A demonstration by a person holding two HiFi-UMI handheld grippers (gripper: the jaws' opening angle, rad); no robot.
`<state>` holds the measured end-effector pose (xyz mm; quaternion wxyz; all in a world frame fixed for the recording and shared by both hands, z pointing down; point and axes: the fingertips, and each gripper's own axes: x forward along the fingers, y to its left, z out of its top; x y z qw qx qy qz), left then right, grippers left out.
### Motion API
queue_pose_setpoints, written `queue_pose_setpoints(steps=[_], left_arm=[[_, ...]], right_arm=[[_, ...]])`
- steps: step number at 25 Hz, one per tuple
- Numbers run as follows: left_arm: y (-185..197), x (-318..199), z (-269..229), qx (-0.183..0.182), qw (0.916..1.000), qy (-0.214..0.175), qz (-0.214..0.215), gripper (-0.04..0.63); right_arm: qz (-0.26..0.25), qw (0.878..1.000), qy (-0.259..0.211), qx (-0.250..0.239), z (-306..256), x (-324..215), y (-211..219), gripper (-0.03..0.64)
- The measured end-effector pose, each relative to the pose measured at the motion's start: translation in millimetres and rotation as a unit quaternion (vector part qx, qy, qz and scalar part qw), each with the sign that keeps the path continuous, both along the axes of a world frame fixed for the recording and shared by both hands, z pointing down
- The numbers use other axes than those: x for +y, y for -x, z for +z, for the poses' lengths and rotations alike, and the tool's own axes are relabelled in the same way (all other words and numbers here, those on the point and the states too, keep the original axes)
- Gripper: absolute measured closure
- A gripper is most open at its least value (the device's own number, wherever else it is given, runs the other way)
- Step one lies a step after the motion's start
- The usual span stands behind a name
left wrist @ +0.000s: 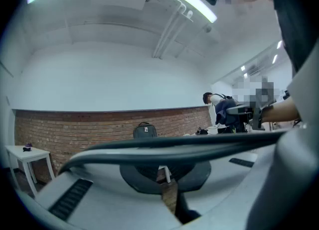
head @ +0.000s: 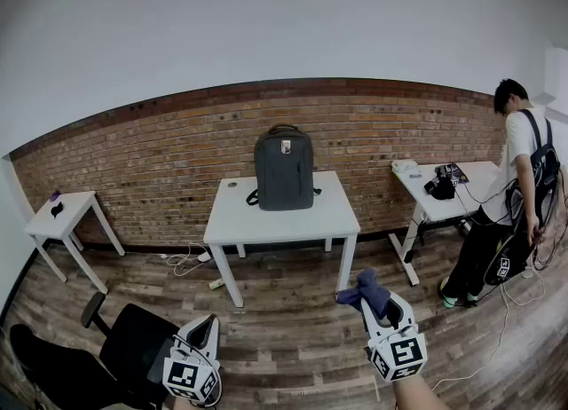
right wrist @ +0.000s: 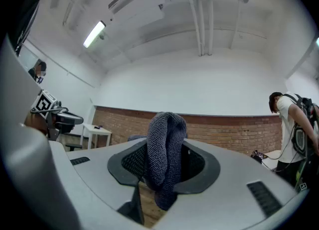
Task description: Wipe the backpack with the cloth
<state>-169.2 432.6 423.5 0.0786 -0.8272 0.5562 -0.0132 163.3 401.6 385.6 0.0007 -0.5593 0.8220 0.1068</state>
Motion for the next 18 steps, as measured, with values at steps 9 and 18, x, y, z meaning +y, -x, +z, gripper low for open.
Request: queue_pose_setpoints(steps=[9, 18], left_arm=[[61.8, 5.0, 15.4, 0.013, 0.9997, 0.017, 0.005, 0.598], [74.1, -18.6, 29.6, 0.007, 0.9996, 0.027, 0.005, 0.598]], right_arm=[[0.008, 1.000, 0.009, 0.007, 9.5, 7.0, 51.9, 0.486], [0.023, 1.000, 0.016, 0.001, 22.8, -20.1, 49.5, 0.486]])
